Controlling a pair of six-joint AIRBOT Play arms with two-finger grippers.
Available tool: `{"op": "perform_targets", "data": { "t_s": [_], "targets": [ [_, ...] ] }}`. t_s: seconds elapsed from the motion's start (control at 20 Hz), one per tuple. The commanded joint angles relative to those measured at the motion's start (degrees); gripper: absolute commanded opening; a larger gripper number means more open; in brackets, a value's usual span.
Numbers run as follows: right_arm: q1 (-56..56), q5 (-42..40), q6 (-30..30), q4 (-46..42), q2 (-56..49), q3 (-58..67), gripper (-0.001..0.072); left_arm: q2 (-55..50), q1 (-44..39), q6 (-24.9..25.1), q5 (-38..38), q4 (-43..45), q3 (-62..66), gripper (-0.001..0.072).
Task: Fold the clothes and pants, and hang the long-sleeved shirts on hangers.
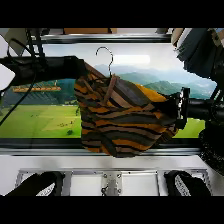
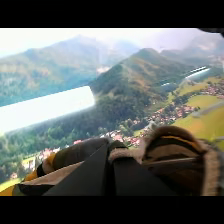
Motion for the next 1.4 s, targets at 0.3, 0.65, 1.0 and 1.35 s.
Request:
{"op": "perform_targets", "data": {
  "t_s": [0.3, 0.65, 1.0, 1.35],
  "targets": [
    [14.2, -15.9, 0.0, 4.6, -0.7, 0.0, 0.0005, -11.2, -11.3, -1.2, -14.6, 11.2, 27.1, 0.0009],
    [16.0, -19.3, -0.1, 7.6, -1.2, 0.0, 0.0005, -7.6, -10.3, -1.2, -14.7, 12.4, 19.0, 0.001],
    [16.0, -19.4, 0.0, 7.6, -1.4, 0.0, 0.0006, -3.2, -8.2, -1.2, -14.2, 12.3, 18.3, 0.0568],
    [16.0, -19.4, 0.0, 7.2, -1.4, 0.0, 0.0006, -0.4, -8.2, -1.2, -10.9, 12.3, 18.3, 0.0568]
  ]
}}
